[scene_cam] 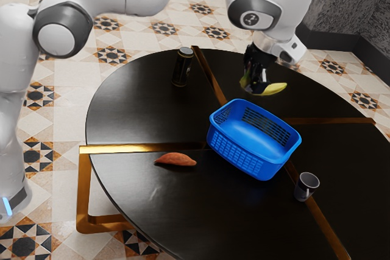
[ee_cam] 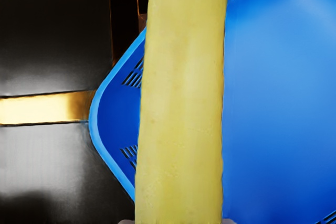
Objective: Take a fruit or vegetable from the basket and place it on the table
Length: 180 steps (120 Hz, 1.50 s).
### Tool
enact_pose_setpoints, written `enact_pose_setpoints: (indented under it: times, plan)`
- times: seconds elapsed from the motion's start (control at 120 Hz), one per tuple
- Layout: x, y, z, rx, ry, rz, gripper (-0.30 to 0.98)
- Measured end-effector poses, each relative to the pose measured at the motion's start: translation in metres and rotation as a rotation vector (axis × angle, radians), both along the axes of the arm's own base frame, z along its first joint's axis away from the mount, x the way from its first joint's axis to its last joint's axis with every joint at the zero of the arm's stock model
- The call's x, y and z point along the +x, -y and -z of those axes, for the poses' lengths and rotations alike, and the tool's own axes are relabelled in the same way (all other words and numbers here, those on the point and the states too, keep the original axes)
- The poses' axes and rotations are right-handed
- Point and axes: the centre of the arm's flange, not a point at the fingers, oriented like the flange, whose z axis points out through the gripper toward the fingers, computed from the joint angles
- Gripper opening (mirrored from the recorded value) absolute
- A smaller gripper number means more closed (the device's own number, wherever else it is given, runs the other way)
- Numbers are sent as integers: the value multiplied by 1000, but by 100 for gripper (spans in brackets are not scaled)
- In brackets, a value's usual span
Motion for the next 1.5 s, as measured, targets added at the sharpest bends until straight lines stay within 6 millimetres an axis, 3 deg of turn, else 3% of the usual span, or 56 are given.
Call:
enact_pose_setpoints:
  times: [0.192,0.358,0.475,0.642,0.75,0.883,1.017,1.5]
  plan:
    - [10,-75,-2,26,4,-114,9]
    - [45,-98,27,-3,0,-117,7]
    - [53,-136,34,-23,5,-151,7]
    - [68,-160,46,-62,17,-138,7]
    - [72,-165,52,-87,18,-110,7]
    - [73,-176,54,-130,27,-86,42]
    - [75,-177,55,-145,30,-50,58]
    - [73,-174,52,-167,22,39,68]
